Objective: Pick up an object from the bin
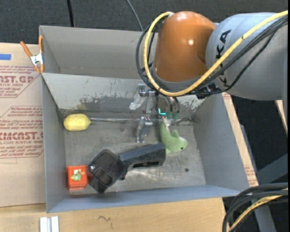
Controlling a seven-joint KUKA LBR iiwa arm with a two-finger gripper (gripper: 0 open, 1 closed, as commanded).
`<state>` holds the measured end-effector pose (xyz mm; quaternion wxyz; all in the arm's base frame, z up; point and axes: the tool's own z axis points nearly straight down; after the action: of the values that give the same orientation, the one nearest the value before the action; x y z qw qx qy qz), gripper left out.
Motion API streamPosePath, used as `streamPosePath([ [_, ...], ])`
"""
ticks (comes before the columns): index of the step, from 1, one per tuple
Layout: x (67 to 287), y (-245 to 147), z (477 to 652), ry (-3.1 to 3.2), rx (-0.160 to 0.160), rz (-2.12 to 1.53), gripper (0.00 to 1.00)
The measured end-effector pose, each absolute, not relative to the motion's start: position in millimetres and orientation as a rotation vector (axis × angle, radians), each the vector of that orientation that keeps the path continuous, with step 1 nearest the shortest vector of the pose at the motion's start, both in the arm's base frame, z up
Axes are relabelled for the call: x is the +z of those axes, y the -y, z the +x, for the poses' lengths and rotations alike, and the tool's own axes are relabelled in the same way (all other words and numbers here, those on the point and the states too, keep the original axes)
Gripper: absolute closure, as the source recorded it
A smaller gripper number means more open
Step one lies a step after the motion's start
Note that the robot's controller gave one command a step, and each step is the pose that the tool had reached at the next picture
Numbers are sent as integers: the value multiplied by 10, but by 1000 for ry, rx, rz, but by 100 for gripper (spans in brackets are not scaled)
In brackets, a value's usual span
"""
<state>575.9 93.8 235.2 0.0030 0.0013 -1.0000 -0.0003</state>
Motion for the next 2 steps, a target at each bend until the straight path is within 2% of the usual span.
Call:
streamPosePath([
  [1, 2402, -932, 5773, 3144, -2, 1, 0],
  [2, 1610, -504, 5560, 3147, -1, 33, 0],
])
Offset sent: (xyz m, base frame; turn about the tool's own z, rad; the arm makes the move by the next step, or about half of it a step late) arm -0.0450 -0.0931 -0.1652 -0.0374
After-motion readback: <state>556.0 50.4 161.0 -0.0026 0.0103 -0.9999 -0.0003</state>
